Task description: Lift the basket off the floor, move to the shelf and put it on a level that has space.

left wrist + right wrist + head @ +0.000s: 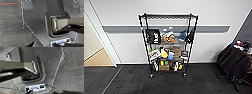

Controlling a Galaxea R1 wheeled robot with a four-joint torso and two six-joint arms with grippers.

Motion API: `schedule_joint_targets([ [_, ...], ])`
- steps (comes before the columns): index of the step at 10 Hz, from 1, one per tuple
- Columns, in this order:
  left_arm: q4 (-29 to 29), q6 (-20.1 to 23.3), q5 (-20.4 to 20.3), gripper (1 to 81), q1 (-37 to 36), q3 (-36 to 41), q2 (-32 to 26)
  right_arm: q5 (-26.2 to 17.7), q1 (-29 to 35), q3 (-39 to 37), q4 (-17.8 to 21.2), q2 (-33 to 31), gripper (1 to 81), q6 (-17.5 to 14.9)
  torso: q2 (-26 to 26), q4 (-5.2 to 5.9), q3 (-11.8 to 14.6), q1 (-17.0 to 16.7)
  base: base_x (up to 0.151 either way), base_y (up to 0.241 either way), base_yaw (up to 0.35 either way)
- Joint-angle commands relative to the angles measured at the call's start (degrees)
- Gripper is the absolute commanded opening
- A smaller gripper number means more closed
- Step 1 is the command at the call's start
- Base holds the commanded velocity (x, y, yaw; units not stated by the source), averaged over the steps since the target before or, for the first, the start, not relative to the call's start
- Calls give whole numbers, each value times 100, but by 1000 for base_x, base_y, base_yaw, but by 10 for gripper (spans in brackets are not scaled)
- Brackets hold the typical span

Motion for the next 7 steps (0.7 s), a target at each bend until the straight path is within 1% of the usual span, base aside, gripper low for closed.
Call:
schedule_joint_targets([
  [1,-18,56,378,811,-82,-5,-40,-339,82,-6,-11,12,811,-7,0,0,0,0,0,0,0],
  [5,-18,-6,378,811,-74,65,-84,-348,108,64,-2,-40,811,-16,2,0,0,0,0,0,0],
  [6,-27,-23,387,811,-74,316,-240,-374,117,159,-11,-84,811,-25,2,0,0,0,0,0,0],
  [7,-18,-32,387,811,-74,795,-541,-374,117,407,-29,-207,811,-25,2,0,0,0,0,0,0],
])
